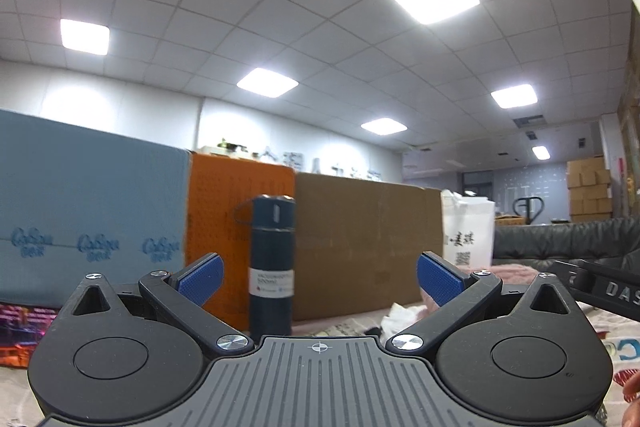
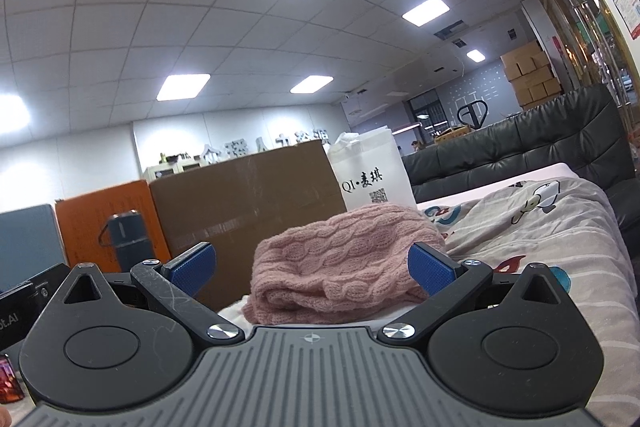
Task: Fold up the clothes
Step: 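Turn both tools toward the brown leather jacket on the side table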
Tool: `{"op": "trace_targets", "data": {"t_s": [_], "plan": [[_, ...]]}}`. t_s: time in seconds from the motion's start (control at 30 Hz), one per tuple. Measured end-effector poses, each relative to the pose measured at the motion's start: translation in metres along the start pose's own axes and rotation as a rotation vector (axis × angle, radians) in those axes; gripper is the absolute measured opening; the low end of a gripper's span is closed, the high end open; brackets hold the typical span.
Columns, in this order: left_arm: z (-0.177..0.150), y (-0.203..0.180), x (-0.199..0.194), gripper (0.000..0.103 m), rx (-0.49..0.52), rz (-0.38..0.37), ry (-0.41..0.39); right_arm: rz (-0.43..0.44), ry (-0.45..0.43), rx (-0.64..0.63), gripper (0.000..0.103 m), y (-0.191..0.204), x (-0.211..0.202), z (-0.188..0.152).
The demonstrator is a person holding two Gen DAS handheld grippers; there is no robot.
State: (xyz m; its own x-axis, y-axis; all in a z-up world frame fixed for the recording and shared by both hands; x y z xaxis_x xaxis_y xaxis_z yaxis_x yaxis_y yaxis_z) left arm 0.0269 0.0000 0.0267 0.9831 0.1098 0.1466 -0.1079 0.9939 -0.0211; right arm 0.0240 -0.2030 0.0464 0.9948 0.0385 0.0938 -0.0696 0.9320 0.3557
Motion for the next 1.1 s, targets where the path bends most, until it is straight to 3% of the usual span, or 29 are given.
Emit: {"op": "trace_targets", "data": {"t_s": [0.13,0.33,0.6,1.1], "plan": [[0.011,0.001,-0.015,0.103,0.024,0.028,-0.02,0.009,-0.041,0.028,0.103,-0.004,-0.008,0.005],[0.022,0.009,-0.049,0.103,0.065,0.079,-0.027,0.104,-0.082,0.084,0.103,-0.003,-0.019,0.009],[0.052,0.04,-0.111,0.103,0.156,0.178,-0.1,0.261,-0.068,0.004,0.103,0.035,-0.054,0.022],[0.117,0.168,-0.235,0.103,0.211,0.531,-0.22,0.74,0.146,-0.024,0.103,0.168,-0.143,0.019]]}}
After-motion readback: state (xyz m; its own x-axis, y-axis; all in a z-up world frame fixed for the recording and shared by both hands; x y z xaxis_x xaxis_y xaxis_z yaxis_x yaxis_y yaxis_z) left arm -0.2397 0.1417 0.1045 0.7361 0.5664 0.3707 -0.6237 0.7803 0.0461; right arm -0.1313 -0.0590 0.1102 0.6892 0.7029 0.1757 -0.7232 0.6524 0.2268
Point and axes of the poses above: each gripper's, at about its wrist camera, not at the fingertips, and x roughly the way its jaws point, y to its left, z to its top, the point moved 6 cm from there along x, roughly the way its jaws point, and after that the axes turned 1 degree about -y, right-handed, at the moved point
